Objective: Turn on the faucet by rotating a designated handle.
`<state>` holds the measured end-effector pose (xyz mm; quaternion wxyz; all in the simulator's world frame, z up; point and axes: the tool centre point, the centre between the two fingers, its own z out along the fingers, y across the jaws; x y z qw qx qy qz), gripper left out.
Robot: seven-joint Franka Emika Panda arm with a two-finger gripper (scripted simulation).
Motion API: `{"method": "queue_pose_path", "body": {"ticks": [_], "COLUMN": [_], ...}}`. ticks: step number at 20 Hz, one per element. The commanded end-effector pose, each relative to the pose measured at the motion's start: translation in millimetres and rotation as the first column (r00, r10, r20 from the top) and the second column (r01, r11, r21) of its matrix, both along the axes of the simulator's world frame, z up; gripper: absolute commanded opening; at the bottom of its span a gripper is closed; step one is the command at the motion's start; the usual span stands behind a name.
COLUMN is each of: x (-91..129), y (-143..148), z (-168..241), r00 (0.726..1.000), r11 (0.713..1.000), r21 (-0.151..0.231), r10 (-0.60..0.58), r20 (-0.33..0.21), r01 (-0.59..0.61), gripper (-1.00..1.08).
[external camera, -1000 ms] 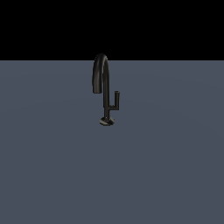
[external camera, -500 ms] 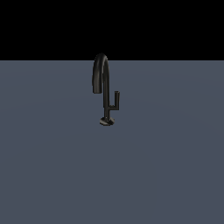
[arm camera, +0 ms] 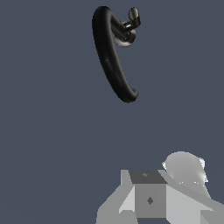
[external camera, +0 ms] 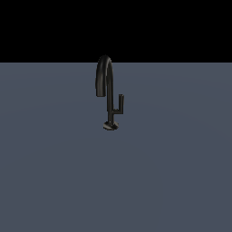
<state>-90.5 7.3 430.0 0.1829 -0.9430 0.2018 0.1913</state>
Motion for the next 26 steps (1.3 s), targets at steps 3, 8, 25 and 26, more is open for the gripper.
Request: {"method": "queue_pose_path", "body": {"ticks": [3,8,25,26], "x": [26.8,55.5,144.2,148.9], "y": [-3.2,-8.0,-29.7,-31.0], "z": [-15.2,-34.9,-130.5,-138.0], "r00": [0.995,0.977,0.796,0.779], "r11": [0.994,0.975,0.776,0.757], "r21": [0.069,0.141,0.323,0.328], "r10": [-0.074,-0.152,-0.351,-0.358], "r20": [-0.068,-0.151,-0.493,-0.516], "r01": [0.079,0.173,0.542,0.565], "gripper": [-1.0,-1.0,-1.0,-1.0]}}
